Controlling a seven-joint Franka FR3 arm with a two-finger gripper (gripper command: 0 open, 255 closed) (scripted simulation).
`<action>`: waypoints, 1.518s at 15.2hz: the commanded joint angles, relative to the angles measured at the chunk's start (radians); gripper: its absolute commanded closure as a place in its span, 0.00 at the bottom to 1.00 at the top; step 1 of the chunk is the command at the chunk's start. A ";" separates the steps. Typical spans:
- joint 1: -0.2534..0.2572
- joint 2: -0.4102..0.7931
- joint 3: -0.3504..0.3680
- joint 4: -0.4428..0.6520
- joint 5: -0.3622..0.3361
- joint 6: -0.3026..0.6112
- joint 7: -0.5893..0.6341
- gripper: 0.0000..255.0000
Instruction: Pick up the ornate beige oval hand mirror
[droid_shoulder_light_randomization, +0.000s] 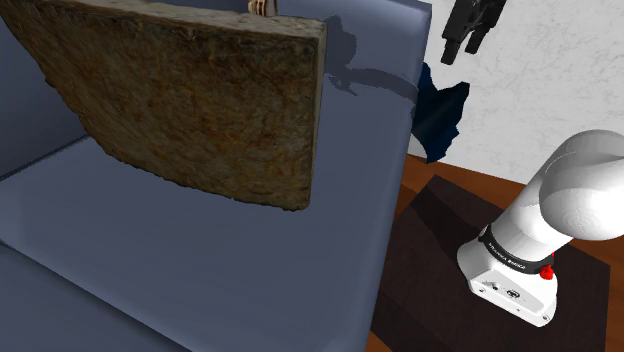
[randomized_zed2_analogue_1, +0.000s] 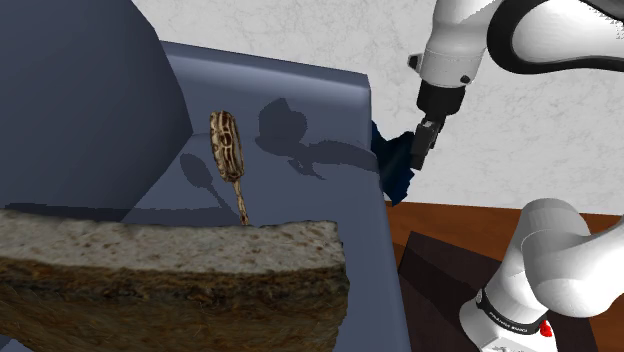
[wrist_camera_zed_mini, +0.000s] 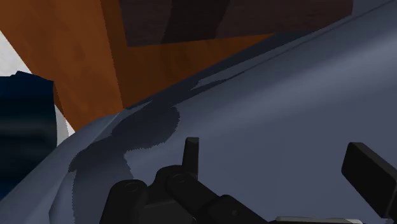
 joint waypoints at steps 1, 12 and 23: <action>0.000 0.000 0.000 0.000 0.000 0.000 0.000 0.00; 0.003 0.270 0.164 0.226 0.070 0.174 0.252 0.00; -0.017 0.597 0.313 0.601 -0.009 0.241 0.511 0.00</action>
